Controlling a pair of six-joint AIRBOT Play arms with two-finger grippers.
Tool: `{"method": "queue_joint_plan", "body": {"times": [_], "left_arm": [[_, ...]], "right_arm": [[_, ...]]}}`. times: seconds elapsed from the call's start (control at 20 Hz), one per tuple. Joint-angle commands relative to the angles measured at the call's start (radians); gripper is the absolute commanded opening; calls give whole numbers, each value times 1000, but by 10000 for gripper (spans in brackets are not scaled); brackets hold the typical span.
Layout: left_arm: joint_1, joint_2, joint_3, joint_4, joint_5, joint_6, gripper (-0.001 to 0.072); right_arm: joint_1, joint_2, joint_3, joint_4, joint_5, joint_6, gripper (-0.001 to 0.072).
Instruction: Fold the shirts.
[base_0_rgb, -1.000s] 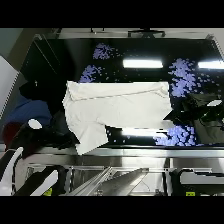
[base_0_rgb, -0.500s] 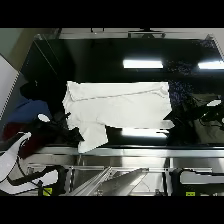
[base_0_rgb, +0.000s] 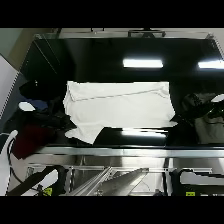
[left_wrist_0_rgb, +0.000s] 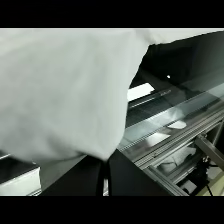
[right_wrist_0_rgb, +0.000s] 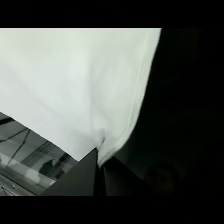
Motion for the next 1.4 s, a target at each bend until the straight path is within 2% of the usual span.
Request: {"method": "queue_joint_plan", "body": {"times": [0.0,0.25,0.45,0.6,0.8,1.0,1.15,1.35], "left_arm": [[57,148,19,60,-64,-53,24],[64,243,-7,51,-49,-53,22],[46,165,135,45,-22,-53,22],[-39,26,329,45,25,-53,22],[-153,-235,615,60,70,-53,23],[-188,-503,876,152,69,-65,14],[-188,-665,999,180,76,-64,14],[-207,-829,1141,178,40,-64,19]], "right_arm": [[0,47,20,-177,40,108,18],[2,130,20,-178,69,149,18],[3,191,41,32,12,128,18],[26,186,62,122,-91,129,18],[89,131,65,130,-292,129,18],[103,38,66,130,-483,129,19],[103,-39,66,130,-547,129,19],[114,-98,66,129,-557,128,27]]}}
